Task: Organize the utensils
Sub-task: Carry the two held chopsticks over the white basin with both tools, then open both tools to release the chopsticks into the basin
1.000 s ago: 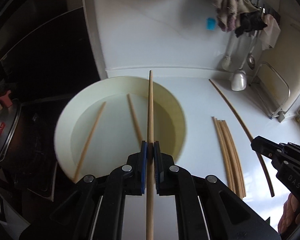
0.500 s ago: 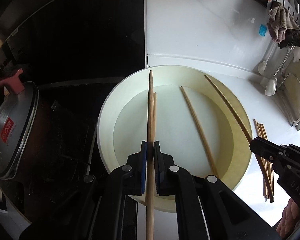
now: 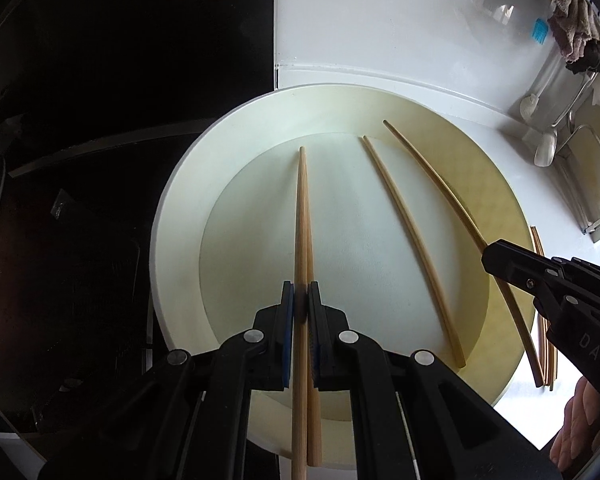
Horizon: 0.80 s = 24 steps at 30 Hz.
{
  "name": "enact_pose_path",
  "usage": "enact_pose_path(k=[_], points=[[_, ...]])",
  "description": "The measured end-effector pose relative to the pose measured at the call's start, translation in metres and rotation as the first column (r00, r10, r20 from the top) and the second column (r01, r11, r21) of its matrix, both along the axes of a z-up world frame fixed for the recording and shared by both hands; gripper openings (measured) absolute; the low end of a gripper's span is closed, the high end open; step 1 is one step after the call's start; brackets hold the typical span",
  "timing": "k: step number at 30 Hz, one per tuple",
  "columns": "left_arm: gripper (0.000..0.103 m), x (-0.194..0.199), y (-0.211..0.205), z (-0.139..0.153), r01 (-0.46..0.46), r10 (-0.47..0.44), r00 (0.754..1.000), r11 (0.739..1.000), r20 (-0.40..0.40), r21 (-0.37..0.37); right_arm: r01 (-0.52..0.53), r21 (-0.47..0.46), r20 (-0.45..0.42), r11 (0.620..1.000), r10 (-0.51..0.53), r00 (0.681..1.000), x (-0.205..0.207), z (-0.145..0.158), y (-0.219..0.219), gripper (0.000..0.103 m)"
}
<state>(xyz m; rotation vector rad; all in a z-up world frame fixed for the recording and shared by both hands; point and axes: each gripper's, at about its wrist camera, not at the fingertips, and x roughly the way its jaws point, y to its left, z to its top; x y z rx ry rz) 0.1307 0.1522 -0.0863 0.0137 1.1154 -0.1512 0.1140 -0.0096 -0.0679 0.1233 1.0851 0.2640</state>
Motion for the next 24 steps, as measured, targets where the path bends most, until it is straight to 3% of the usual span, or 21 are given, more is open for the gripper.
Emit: enact_pose_path(k=[12, 14, 16, 17, 24], points=[[0.008, 0.017, -0.003, -0.01, -0.002, 0.002, 1.0, 1.0, -0.019, 0.005, 0.013, -0.017, -0.042, 1.0, -0.014, 0.999, 0.015, -0.011, 0.004, 0.008], [0.022, 0.018, -0.001, -0.006, -0.014, 0.014, 1.0, 1.0, -0.005, 0.006, 0.022, -0.019, -0.038, 1.0, -0.023, 0.999, 0.017, -0.01, 0.002, 0.018], [0.059, 0.018, 0.002, 0.001, -0.032, 0.031, 0.999, 0.999, 0.024, 0.011, 0.027, -0.026, -0.021, 0.999, -0.028, 0.999, 0.016, -0.007, 0.0, 0.023], [0.067, 0.017, 0.004, 0.006, -0.041, 0.041, 0.998, 0.999, 0.044, 0.008, 0.027, -0.027, -0.014, 0.999, -0.028, 1.0, 0.014, -0.005, -0.001, 0.023], [0.073, 0.01, 0.013, 0.021, -0.075, 0.074, 0.994, 0.997, 0.075, 0.008, 0.03, -0.026, 0.01, 0.999, -0.029, 1.0, 0.005, 0.003, -0.006, 0.023]])
